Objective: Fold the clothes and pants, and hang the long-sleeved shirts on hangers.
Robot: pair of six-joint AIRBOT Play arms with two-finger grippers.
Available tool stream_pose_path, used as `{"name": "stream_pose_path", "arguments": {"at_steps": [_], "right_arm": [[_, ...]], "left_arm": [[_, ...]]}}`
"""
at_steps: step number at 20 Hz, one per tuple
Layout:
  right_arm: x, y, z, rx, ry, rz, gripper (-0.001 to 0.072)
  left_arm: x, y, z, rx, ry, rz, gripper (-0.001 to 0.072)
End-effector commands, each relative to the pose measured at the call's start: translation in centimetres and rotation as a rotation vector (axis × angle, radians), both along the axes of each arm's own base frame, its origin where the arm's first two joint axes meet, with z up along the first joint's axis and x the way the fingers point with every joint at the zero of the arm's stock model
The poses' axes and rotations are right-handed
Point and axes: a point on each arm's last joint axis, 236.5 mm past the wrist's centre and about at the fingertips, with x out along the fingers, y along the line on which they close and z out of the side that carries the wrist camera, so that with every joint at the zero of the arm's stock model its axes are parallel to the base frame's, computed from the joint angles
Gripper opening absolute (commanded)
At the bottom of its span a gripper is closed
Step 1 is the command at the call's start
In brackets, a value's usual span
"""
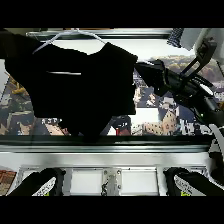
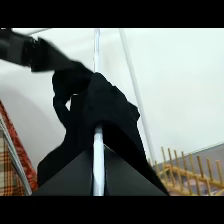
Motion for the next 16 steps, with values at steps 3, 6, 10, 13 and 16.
{"name": "stream_pose_path", "arguments": {"at_steps": [3,6,10,13,16], "right_arm": [[0.1,-0.8,1.9,-0.007,-0.05,-0.099,0.0009],[-0.2,-0.8,2.2,-0.006,-0.057,-0.095,0.0008],[-0.3,-0.7,2.1,-0.005,-0.057,-0.09,0.0008],[-0.9,-0.4,2.1,-0.002,-0.061,-0.055,0.0009],[-1.5,0.1,1.3,-0.006,0.038,0.022,0.0008]], "left_arm": [[-0.4,5.1,-3.6,-0.026,0.05,0.191,0.0013],[-0.4,3.8,-2.5,-0.123,-0.018,0.15,0.0013],[-1.0,1.1,-1.4,-0.179,-0.05,0.066,0.0013],[-1.1,-0.4,-1.1,-0.165,-0.066,0.017,0.0013],[-0.3,1.6,-0.5,-0.151,-0.106,0.078,0.0013]]}}
